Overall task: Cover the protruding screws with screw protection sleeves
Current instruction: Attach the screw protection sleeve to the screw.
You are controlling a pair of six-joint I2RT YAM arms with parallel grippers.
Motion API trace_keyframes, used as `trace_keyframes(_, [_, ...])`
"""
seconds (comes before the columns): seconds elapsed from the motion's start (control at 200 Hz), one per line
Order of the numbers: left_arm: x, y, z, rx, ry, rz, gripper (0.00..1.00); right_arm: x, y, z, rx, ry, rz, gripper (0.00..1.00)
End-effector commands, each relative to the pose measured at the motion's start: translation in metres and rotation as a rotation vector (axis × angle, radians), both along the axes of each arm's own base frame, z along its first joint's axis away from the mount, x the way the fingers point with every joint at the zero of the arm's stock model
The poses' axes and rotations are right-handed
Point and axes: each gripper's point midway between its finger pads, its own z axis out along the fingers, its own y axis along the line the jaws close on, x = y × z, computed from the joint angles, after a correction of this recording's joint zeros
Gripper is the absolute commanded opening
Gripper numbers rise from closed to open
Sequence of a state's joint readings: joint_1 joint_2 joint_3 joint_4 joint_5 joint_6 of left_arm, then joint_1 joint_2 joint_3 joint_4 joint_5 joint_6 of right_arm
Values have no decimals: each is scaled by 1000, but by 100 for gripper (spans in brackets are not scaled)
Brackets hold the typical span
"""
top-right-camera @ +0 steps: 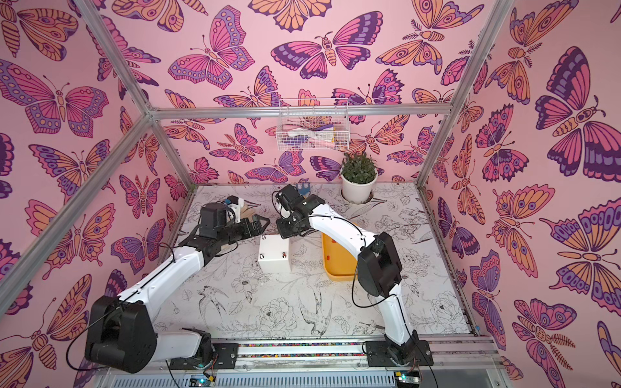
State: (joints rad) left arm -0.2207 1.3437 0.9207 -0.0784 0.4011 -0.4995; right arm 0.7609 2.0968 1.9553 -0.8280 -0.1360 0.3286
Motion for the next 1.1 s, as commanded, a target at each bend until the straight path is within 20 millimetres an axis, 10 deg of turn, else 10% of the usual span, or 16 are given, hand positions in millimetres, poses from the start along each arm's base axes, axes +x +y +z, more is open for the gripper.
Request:
trace_keyframes(0.0, [-3,2,1,-11,-6,-2,100,-6,4,-5,-18,16,28,14])
trace_keyframes(1.097, [-3,2,2,-14,-9,-1,100,-3,3,4,-11,-9,22,25])
